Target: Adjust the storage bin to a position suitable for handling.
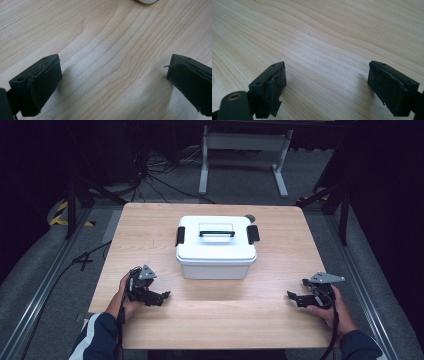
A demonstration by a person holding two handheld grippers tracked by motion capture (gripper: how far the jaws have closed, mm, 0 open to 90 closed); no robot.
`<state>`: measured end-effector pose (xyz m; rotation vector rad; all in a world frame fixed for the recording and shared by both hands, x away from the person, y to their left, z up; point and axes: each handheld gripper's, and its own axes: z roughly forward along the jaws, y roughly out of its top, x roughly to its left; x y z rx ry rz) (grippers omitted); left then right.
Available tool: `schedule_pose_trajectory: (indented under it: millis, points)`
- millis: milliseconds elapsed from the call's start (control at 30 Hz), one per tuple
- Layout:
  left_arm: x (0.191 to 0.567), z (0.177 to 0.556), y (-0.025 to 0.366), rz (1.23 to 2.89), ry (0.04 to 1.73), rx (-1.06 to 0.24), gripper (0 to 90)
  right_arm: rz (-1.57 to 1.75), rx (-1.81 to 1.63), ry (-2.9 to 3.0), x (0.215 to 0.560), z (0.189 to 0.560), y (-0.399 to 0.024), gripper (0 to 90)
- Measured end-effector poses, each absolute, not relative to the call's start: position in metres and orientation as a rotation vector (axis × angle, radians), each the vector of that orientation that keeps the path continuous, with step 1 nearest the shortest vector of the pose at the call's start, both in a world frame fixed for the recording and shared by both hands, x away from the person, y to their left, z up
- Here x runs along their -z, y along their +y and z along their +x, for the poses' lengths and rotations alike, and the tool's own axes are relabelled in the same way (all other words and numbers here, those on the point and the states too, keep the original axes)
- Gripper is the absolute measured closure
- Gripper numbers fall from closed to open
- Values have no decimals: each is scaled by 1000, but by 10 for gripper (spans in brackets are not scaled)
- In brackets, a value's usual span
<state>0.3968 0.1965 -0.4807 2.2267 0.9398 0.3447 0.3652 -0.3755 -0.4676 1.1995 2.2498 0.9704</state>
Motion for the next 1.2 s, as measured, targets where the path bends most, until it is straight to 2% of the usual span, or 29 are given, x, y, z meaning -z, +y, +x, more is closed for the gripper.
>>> schedule_pose_trajectory:
  millis: [367,433,500,567,833,1200]
  points:
    - [481,395,200,2232,902,-337,4,1153,-958,2307,465,369,-376,157]
    - [481,396,204,2256,858,-324,4,1141,-937,2326,463,369,-375,177]
    - [481,396,206,2253,853,-312,4,1113,-928,2355,460,368,-373,247]
    - [481,396,207,2254,842,-323,4,1084,-927,2380,458,366,-370,247]
    - [482,388,214,2244,865,-329,4,937,-1013,2374,422,366,-353,317]
    - [482,380,219,2231,902,-344,4,765,-967,2435,373,382,-330,325]
